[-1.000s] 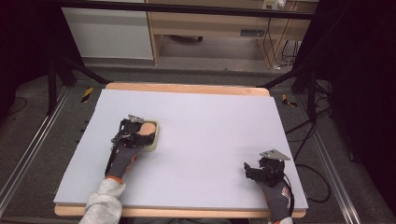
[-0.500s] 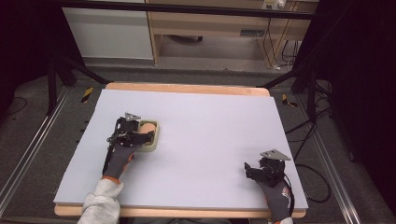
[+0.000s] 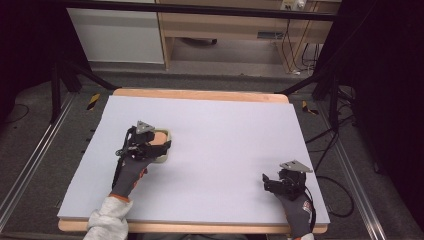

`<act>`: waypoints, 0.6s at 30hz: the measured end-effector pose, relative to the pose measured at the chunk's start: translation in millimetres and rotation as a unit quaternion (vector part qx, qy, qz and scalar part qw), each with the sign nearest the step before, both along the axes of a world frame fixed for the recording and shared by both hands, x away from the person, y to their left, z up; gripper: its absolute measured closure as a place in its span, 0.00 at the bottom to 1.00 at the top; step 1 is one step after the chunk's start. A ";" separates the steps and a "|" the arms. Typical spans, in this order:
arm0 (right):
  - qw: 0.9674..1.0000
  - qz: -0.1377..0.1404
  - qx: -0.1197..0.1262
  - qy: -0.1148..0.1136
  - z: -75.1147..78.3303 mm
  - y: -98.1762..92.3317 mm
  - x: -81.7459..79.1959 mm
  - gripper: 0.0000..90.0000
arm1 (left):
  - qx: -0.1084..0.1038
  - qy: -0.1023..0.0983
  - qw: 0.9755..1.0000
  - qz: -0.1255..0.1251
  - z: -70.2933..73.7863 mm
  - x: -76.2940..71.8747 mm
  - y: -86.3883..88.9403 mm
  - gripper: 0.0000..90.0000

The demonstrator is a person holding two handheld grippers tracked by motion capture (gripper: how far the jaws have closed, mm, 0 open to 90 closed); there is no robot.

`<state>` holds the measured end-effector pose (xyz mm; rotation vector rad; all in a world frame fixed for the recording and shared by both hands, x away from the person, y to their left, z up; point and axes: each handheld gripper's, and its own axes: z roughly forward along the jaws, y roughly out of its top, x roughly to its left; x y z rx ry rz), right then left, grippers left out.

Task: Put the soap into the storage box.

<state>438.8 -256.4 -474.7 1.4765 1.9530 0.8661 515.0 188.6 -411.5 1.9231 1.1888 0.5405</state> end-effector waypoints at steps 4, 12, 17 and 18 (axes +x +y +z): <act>1.000 0.000 0.000 -0.001 0.1 -0.7 -0.1 0.11 | 0.000 -0.005 1.000 -0.005 0.5 -8.0 1.3 0.34; 1.000 -0.005 0.006 -0.001 1.0 -2.3 -1.5 0.11 | -0.001 -0.012 1.000 -0.001 -4.7 -22.9 14.0 0.36; 1.000 -0.002 0.005 -0.005 1.3 -4.1 -2.3 0.11 | 0.001 -0.020 1.000 0.004 -10.1 -31.1 20.7 0.36; 1.000 -0.003 0.006 -0.005 1.6 -4.4 -2.6 0.11 | 0.003 -0.023 1.000 0.007 -10.8 -32.9 21.7 0.36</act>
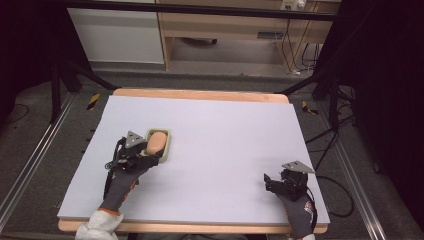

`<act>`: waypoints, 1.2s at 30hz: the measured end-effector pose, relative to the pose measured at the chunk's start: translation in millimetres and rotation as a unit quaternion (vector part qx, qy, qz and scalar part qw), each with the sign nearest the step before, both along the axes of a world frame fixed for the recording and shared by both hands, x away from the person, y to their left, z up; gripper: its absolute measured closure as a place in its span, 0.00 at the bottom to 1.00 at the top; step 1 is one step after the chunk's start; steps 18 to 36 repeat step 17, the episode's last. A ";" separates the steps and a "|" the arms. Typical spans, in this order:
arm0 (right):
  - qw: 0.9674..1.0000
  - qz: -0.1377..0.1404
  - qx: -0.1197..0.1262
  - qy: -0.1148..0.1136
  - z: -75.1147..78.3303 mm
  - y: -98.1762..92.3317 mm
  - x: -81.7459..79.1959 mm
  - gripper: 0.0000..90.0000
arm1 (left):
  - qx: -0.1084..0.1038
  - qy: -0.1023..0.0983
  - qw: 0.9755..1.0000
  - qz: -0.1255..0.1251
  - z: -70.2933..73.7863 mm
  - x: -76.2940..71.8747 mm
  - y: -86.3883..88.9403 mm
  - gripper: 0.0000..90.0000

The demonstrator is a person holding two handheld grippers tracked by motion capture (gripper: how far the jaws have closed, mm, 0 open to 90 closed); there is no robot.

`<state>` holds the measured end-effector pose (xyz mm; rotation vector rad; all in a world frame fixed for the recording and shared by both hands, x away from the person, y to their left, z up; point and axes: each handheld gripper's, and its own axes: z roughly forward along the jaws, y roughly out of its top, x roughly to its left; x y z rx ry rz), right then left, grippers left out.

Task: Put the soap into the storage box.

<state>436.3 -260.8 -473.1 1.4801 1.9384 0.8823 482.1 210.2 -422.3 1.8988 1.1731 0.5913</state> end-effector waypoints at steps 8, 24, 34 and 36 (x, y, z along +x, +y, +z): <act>1.000 -0.004 0.003 0.000 0.2 -1.0 -0.1 0.10 | 0.014 -0.007 1.000 0.012 -15.5 -17.2 12.4 0.34; 1.000 -0.011 0.004 -0.001 0.6 -5.0 -0.2 0.10 | 0.028 -0.002 0.999 0.018 -25.6 -28.6 23.8 0.31; 1.000 -0.011 0.004 -0.001 0.6 -5.0 -0.2 0.10 | 0.028 -0.002 0.999 0.018 -25.6 -28.6 23.8 0.31; 1.000 -0.011 0.004 -0.001 0.6 -5.0 -0.2 0.10 | 0.028 -0.002 0.999 0.018 -25.6 -28.6 23.8 0.31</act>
